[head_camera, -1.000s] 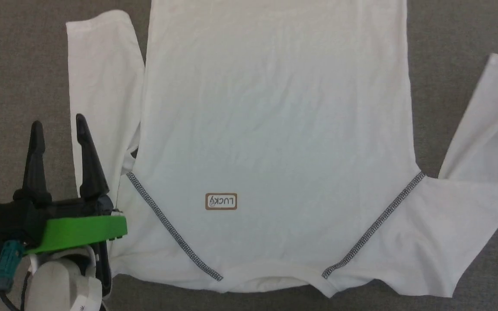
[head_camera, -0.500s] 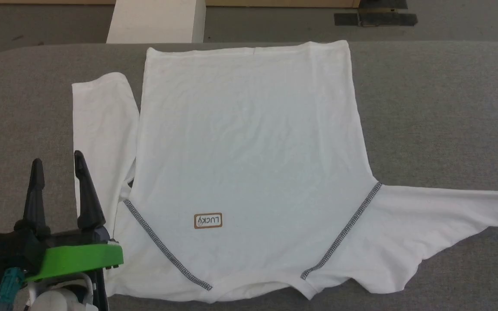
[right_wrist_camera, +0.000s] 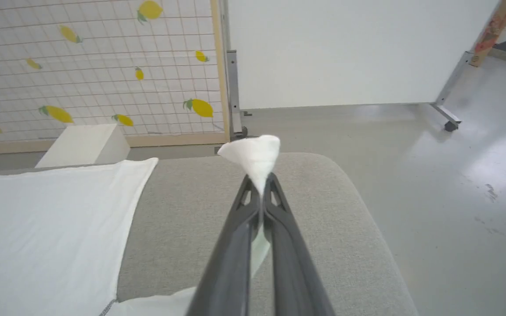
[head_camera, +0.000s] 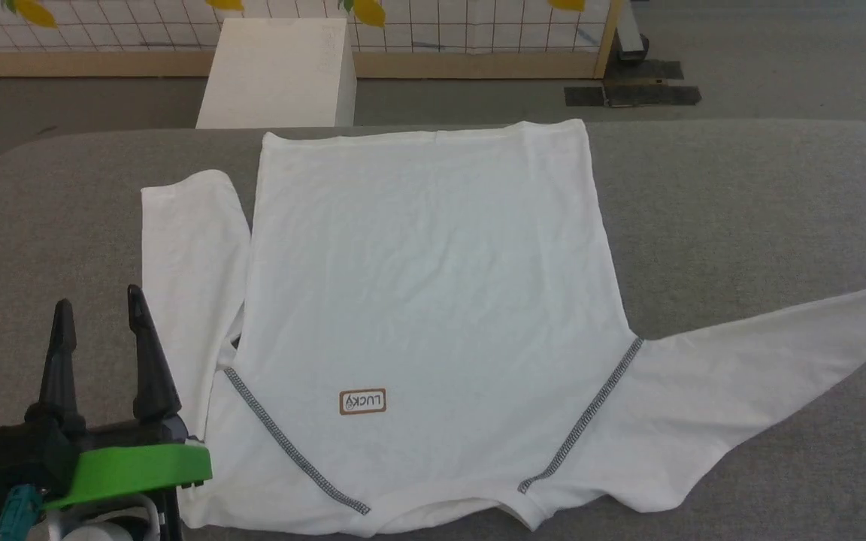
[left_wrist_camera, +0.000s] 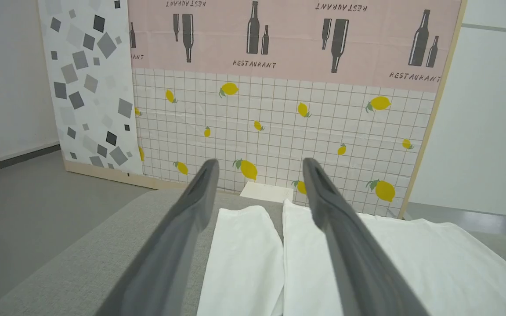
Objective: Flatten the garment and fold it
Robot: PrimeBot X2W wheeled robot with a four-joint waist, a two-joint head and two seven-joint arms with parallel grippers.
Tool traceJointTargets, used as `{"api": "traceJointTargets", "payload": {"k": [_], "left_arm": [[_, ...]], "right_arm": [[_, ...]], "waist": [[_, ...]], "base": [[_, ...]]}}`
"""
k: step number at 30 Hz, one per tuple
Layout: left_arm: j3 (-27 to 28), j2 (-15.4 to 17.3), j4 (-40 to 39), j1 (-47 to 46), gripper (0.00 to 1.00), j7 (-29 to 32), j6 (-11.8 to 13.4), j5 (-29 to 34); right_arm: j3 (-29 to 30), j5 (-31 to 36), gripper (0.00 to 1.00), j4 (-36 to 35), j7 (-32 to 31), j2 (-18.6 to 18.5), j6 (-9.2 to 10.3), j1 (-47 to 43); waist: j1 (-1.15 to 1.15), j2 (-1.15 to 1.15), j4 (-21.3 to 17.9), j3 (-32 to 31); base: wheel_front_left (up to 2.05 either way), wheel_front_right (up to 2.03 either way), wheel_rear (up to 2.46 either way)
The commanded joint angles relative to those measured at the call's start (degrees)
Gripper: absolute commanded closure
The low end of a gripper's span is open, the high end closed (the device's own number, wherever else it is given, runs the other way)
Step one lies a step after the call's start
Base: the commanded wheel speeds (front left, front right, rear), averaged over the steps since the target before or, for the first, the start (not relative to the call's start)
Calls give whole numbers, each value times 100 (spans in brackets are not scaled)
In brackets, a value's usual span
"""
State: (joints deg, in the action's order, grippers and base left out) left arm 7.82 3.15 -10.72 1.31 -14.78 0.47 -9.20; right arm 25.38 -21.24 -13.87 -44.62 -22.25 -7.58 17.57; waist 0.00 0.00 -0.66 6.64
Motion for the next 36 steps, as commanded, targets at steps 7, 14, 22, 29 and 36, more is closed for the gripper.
{"api": "traceJointTargets", "payload": {"k": [7,14,22,29,36], "left_arm": [[-31,-26,-36,156,0,-22,-8,-35],[-152,-26,-11,29,0,-22,-12,-47],[-371,-26,33,-143,0,-22,-9,-129],[-506,-27,85,-278,0,-22,56,-249],[-538,-27,145,-330,0,-22,93,-269]], "right_arm": [[-2088,-375,100,-418,-205,589,9,36],[-3952,-537,100,443,277,1489,9,284],[-5441,-510,100,1997,1027,1892,9,1104],[-6482,-666,100,3172,1394,1934,9,1818],[-7306,-1295,0,3803,1467,1936,9,2039]], "waist": [[0,0,115,-44],[0,0,264,101],[0,0,621,379],[0,0,921,651],[0,0,989,702]], "base": [[0,0,0],[0,0,0],[0,0,0],[0,0,0],[0,0,0]]}}
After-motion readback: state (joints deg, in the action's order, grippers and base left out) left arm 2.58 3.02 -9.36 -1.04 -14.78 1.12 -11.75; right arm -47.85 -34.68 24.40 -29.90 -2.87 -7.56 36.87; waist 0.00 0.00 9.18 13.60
